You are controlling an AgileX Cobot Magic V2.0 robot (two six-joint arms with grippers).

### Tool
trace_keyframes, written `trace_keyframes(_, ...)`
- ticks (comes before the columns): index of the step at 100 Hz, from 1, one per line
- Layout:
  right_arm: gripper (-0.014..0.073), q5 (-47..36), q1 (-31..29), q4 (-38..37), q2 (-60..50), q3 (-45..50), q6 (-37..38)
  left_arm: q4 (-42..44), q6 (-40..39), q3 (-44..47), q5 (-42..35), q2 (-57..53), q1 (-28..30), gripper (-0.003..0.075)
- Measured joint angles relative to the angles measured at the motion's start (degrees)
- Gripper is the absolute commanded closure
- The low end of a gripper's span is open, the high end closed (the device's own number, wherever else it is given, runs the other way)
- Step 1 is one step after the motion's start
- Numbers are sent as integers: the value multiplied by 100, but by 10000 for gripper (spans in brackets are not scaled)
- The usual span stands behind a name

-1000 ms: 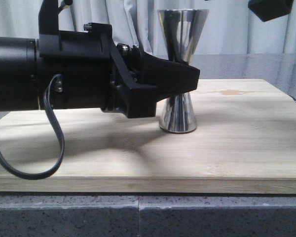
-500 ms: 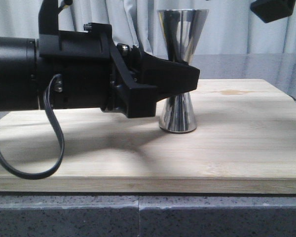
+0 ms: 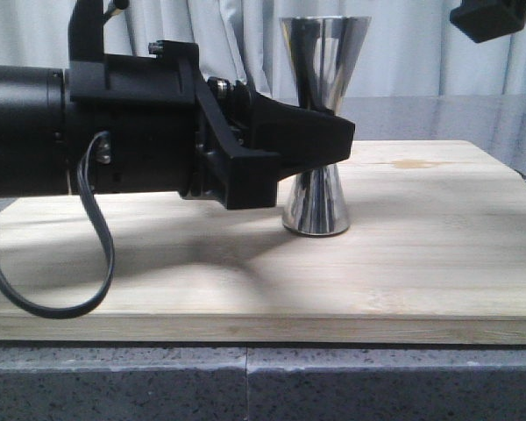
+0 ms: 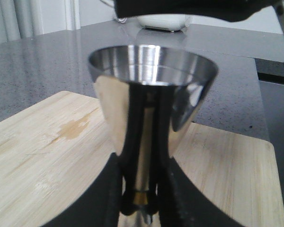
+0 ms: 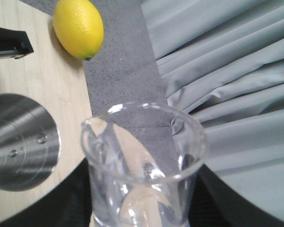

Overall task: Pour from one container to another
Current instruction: 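Hold the tilted beaker, pouring liquid into the jigger held by left gripper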

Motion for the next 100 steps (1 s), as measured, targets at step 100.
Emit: trace_keyframes(100, 400, 0, 13, -461, 0, 0, 0, 0, 0, 0, 0, 0, 0, 739)
